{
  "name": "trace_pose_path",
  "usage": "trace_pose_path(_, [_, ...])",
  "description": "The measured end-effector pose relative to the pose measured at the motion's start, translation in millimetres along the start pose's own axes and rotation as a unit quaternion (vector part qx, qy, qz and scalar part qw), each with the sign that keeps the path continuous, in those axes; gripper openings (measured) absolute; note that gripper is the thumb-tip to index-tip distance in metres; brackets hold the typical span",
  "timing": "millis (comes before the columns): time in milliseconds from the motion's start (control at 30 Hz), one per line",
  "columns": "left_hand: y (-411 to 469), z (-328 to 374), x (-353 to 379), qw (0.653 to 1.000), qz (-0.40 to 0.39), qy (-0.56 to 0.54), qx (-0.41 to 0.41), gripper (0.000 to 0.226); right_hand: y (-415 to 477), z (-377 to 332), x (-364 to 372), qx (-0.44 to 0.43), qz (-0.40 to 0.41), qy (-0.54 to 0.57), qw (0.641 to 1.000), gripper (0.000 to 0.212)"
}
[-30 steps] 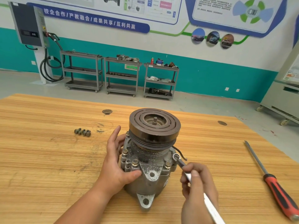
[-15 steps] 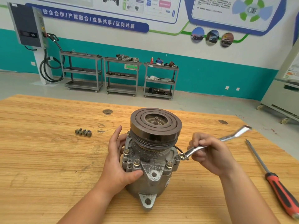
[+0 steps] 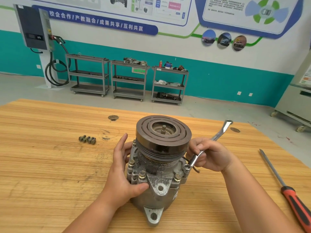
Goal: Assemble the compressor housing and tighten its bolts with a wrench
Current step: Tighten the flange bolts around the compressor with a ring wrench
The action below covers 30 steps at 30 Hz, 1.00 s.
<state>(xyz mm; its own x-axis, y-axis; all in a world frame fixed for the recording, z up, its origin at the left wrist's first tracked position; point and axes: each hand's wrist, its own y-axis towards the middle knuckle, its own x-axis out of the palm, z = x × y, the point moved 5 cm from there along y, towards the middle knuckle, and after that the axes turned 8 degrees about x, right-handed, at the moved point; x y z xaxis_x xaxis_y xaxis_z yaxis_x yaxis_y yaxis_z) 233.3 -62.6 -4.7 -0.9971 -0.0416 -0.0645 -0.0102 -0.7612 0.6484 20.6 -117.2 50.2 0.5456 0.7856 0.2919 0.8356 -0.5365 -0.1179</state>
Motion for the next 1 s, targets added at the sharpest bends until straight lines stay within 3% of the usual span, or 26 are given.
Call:
trace_pose_path(200, [-1,2,1,1.0,-0.001,0.0,-0.007,0.126,-12,6,-4,-0.034,0.042,-0.009,0.999,0.011])
trace_pose_path(300, [-1,4,0,1.0,0.001,-0.003,-0.013,0.125,-12,4,0,-0.052,0.016,-0.016,0.998,0.01])
trace_pose_path(567, [-1,3,0,1.0,0.0,0.005,-0.017,0.125,6,-13,5,-0.005,0.029,-0.079,0.996,0.011])
trace_pose_path(733, [-1,2,0,1.0,-0.004,0.004,-0.019,0.124,4,-5,4,-0.033,0.034,-0.053,0.997,0.01])
trace_pose_path(1000, [-2,1,0,1.0,-0.007,0.005,-0.024,0.122,-32,7,3,-0.077,0.152,-0.063,0.983,0.019])
